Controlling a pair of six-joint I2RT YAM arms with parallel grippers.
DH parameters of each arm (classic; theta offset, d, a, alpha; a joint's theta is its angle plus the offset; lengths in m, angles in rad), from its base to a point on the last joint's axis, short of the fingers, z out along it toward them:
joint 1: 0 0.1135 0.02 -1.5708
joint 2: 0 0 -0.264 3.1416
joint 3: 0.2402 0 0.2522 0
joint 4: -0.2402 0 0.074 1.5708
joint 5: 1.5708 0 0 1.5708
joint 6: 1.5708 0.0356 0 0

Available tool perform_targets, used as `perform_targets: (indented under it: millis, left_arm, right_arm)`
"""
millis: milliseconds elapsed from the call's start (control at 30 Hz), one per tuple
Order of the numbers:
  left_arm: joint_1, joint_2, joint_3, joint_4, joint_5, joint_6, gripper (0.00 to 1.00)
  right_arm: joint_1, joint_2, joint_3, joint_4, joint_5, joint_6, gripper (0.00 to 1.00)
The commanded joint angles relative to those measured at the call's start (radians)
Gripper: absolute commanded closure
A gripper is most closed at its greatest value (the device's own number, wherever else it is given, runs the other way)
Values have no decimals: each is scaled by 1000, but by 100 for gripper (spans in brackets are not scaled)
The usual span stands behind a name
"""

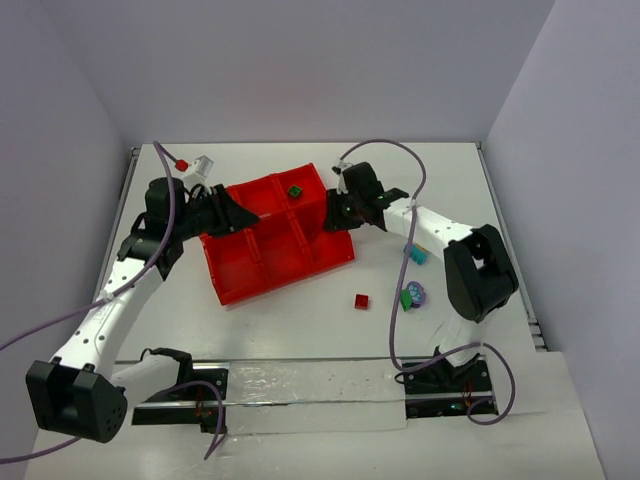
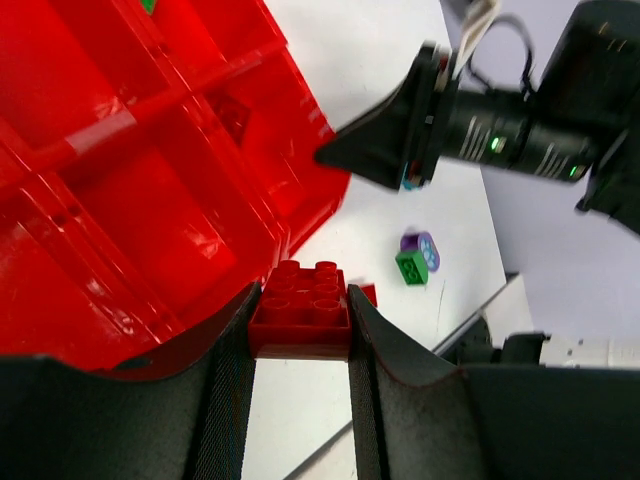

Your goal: Sort the legos into containers by color

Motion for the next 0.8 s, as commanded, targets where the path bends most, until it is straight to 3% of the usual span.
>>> perform_targets:
  millis: [0, 167, 200, 467, 767]
  left_arm:
    - [-37, 69, 80, 31, -81, -56, 100]
    - [-100, 156, 134, 42, -136, -70, 100]
    - [-112, 175, 147, 40, -148, -70, 100]
    - [-188, 315, 236, 38, -196, -77, 100]
    - [-337, 536, 393, -23, -359, -63, 100]
  right_arm:
    - [25, 27, 63, -10, 52, -22, 82]
    - [30, 27, 76, -9, 55, -16, 32]
    - [30, 17, 79, -11, 57, -14, 29]
    - [24, -157, 58, -53, 126, -28, 27]
    - [-58, -565, -243, -70, 175, 28, 25]
